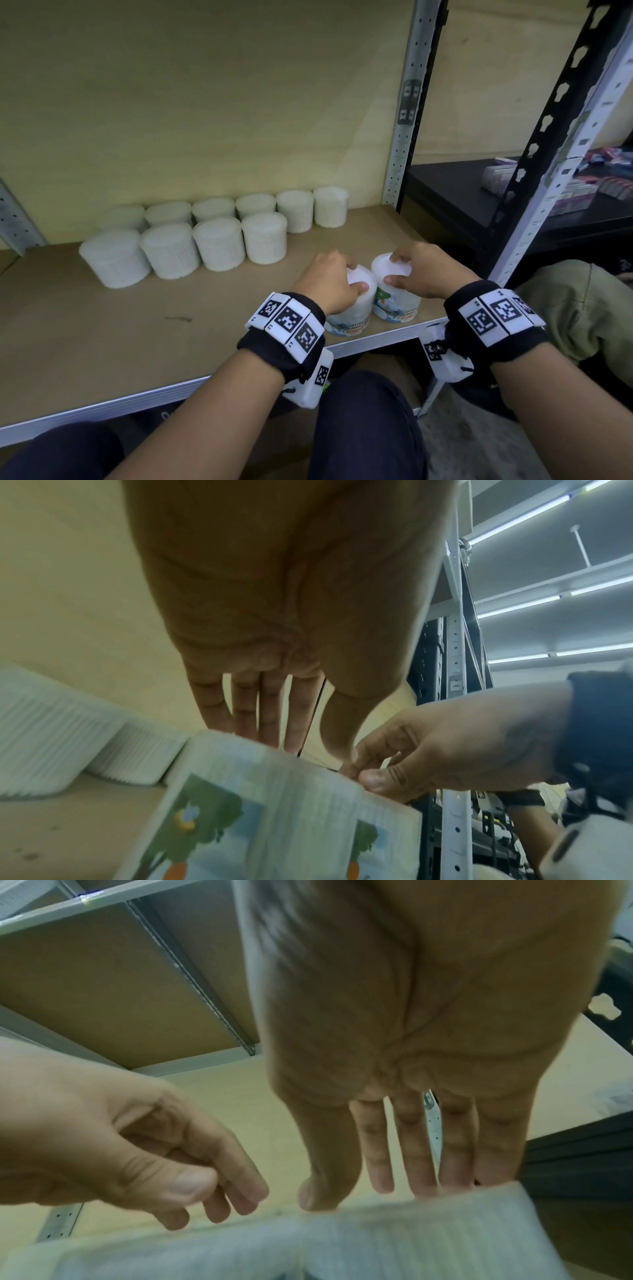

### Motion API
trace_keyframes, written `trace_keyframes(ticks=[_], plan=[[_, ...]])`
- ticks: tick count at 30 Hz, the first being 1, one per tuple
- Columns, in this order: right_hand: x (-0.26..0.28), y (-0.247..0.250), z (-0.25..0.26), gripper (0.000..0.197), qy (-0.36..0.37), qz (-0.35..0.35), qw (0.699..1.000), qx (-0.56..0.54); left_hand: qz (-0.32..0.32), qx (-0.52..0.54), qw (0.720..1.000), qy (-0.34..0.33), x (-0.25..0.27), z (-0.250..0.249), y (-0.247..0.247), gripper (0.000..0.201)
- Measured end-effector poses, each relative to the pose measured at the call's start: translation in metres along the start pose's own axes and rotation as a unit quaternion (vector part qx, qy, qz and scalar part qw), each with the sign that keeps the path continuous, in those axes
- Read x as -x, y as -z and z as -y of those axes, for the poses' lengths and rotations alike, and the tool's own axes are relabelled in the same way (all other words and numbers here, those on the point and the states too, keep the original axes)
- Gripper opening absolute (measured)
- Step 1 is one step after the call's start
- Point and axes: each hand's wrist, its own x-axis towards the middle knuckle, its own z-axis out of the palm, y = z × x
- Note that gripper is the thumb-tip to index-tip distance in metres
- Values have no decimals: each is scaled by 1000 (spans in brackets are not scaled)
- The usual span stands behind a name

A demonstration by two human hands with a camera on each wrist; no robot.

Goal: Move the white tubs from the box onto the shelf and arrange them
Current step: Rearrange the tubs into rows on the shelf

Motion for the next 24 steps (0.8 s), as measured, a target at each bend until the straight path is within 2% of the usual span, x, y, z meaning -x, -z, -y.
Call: trace_keyframes(ticks=[3, 6, 12, 18, 24], plan=[[2, 6, 7, 57, 6, -10, 1000, -10, -47, 30, 998, 2, 0, 5, 12, 47], [2, 10, 25, 52, 33, -70, 995, -64, -83, 45, 996, 1, 1, 20, 31, 44], [-5, 4, 89, 32, 97, -92, 978, -160, -96, 28, 994, 47, 2, 73, 65, 41], [-34, -7, 153, 32, 127, -65, 973, -181, -90, 4, 992, 87, -6, 124, 101, 43], [-82, -24, 197, 42, 119, -21, 987, -107, -66, -30, 990, 120, -30, 163, 129, 46]])
